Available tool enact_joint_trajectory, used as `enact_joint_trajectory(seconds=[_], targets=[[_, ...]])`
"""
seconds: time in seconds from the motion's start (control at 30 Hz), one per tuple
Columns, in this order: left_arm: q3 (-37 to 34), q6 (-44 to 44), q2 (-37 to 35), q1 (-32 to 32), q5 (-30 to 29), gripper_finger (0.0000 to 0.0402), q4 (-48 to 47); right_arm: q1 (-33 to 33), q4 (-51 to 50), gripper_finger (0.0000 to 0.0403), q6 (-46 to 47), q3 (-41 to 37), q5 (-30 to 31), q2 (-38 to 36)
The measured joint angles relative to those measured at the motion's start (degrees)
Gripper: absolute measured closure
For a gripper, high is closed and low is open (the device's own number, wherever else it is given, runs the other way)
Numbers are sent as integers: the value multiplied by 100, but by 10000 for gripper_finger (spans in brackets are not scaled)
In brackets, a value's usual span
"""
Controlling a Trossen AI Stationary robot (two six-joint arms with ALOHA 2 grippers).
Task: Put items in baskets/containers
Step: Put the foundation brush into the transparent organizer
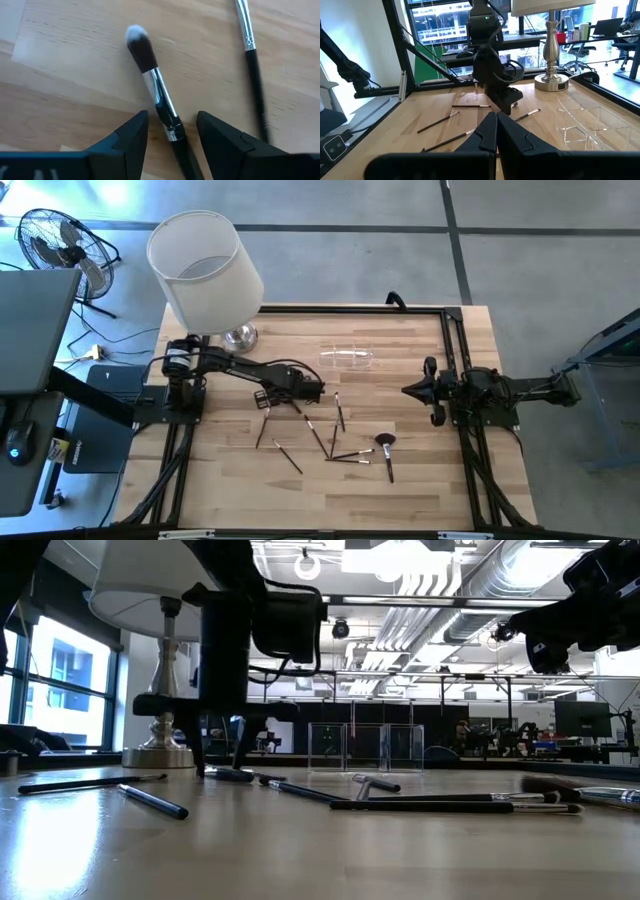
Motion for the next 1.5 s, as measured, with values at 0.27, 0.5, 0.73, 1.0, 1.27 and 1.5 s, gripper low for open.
enact_joint_trajectory(seconds=[0.27, 0.5, 0.73, 1.0, 1.27, 1.5], targets=[[-3, 186, 8, -2, -4, 231, -26, 0, 2, 402, 0, 1, 0, 4], [-4, 451, 14, -2, 3, 294, 24, -1, 4, 402, 0, 1, 0, 2], [-7, 1008, -3, -2, 33, 368, 114, 0, 7, 402, 0, 0, -1, 2], [150, 1593, 21, 7, 249, 358, 22, 1, 7, 402, 0, -1, 0, 2], [780, 2100, -8, -72, -37, 365, -273, 0, 9, 402, 0, 1, -1, 2], [1358, 2343, -119, -362, -1263, 364, -365, 0, 9, 402, 0, 1, -2, 4]])
